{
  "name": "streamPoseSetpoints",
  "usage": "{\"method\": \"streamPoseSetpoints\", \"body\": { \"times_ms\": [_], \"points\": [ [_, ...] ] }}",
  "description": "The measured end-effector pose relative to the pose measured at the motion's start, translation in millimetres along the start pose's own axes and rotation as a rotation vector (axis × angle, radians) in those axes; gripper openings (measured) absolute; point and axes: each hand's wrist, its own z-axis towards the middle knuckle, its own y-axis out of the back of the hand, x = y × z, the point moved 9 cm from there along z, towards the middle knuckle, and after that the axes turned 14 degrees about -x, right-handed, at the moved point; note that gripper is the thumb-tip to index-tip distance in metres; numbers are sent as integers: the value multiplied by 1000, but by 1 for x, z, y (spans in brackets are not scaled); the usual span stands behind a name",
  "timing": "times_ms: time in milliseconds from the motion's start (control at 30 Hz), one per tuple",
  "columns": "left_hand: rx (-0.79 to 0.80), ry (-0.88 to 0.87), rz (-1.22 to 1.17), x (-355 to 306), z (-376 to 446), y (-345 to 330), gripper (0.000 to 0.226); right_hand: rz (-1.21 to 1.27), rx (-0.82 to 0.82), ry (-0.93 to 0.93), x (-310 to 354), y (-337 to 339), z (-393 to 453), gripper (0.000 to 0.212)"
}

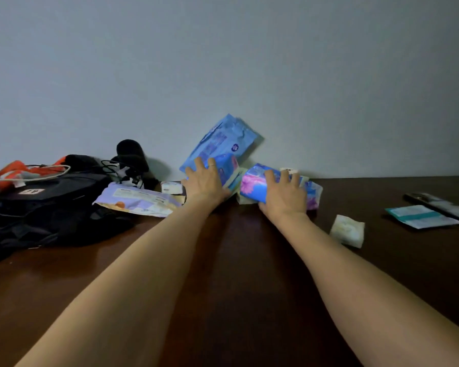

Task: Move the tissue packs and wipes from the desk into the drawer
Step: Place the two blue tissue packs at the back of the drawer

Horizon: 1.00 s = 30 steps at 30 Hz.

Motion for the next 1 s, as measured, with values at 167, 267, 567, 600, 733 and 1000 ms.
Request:
{"method": "streamPoseSetpoints", "body": {
  "times_ms": [167, 267, 567, 600, 733, 1000],
  "points": [
    [-94, -83, -38, -4, -15, 43, 79, 80, 24, -29, -4, 16, -17, 67],
    [-217, -108, -54, -1, -33, 92, 72, 112, 10, -83, -10, 44, -37, 67],
    [-417, 12, -234, 22, -159, 226, 72, 513, -243, -227, 0, 174, -135, 80],
    [-421, 32, -248, 25, -176, 235, 69, 546, -247, -227, 1, 183, -148, 81],
    [-463, 181, -373, 42, -246, 273, 53, 690, -254, -339, -7, 213, -203, 79],
    [-500, 249, -817, 105, -445, 282, 43, 1107, -483, -430, -41, 229, -382, 76]
  ]
}}
